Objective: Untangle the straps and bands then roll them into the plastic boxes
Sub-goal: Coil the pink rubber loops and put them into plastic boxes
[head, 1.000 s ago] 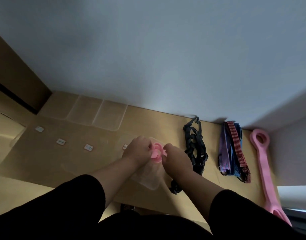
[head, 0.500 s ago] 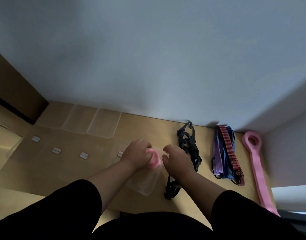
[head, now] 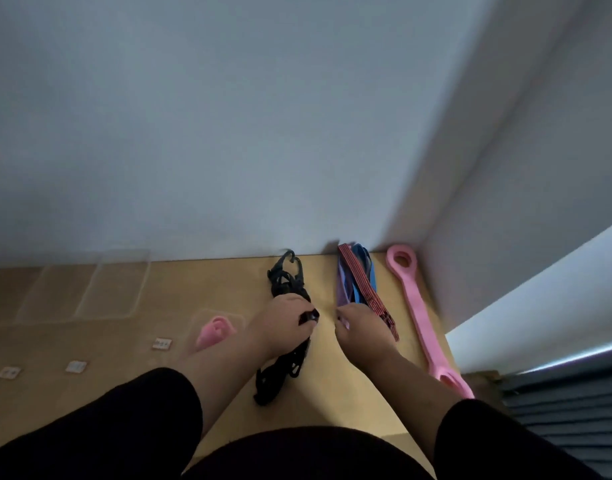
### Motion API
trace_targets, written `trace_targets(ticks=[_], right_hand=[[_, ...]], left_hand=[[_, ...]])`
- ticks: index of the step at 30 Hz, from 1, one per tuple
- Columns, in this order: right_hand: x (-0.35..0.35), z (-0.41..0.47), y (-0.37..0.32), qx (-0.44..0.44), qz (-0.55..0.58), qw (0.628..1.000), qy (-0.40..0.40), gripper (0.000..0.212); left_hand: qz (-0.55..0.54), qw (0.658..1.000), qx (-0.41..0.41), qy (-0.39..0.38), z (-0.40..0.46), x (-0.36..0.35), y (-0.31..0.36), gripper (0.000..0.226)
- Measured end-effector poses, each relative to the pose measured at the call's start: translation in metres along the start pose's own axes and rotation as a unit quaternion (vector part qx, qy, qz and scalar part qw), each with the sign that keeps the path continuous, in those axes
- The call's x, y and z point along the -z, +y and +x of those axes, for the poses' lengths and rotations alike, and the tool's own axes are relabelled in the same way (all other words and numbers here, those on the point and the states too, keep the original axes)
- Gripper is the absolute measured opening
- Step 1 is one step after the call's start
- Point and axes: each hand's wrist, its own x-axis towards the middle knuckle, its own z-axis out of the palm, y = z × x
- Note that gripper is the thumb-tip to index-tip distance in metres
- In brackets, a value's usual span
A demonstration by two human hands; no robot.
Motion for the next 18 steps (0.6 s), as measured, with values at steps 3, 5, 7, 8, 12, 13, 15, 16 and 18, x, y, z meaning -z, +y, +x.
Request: trace_targets(ticks=[3, 5, 7, 8, 12, 13, 15, 16, 18], right_hand=[[0.020, -0.021, 0.041, -0.063, -0.016, 0.998, 0.003, 0.019], [0.032, -0.038, 0.071, -0.089, -0.017, 0.996, 0.008, 0.026], [0.044, -0.055, 0.100, -0.120, -0.008, 0.993, 0.016, 0.032], [0.049, -0.063, 0.114, -0.136, 0.000, 0.991, 0.020, 0.034], [0.063, -0.087, 0.161, -0.188, -0.001, 0.982, 0.010, 0.040], [0.066, -0.093, 0.170, -0.195, -0.001, 0.981, 0.003, 0.041], [0.069, -0.104, 0.186, -0.184, -0.005, 0.983, -0.019, 0.040], [0.069, -0.109, 0.192, -0.168, -0.010, 0.985, -0.034, 0.037], [0.066, -0.118, 0.201, -0.131, -0.030, 0.988, -0.074, 0.033]], left_hand=[[0.005, 0.999, -0.028, -0.040, 0.014, -0.027, 0.036, 0.034], [-0.001, 0.998, -0.040, -0.058, 0.023, -0.046, 0.057, 0.031], [0.001, 0.996, -0.054, -0.076, 0.032, -0.066, 0.078, 0.034], [0.002, 0.994, -0.060, -0.087, 0.035, -0.075, 0.089, 0.037], [0.011, 0.988, -0.084, -0.128, 0.046, -0.107, 0.127, 0.043], [0.021, 0.986, -0.086, -0.141, 0.047, -0.115, 0.135, 0.041], [0.049, 0.979, -0.103, -0.172, 0.047, -0.131, 0.149, 0.029], [0.059, 0.974, -0.116, -0.186, 0.046, -0.138, 0.156, 0.024], [0.059, 0.969, -0.120, -0.209, 0.043, -0.155, 0.162, 0.021]])
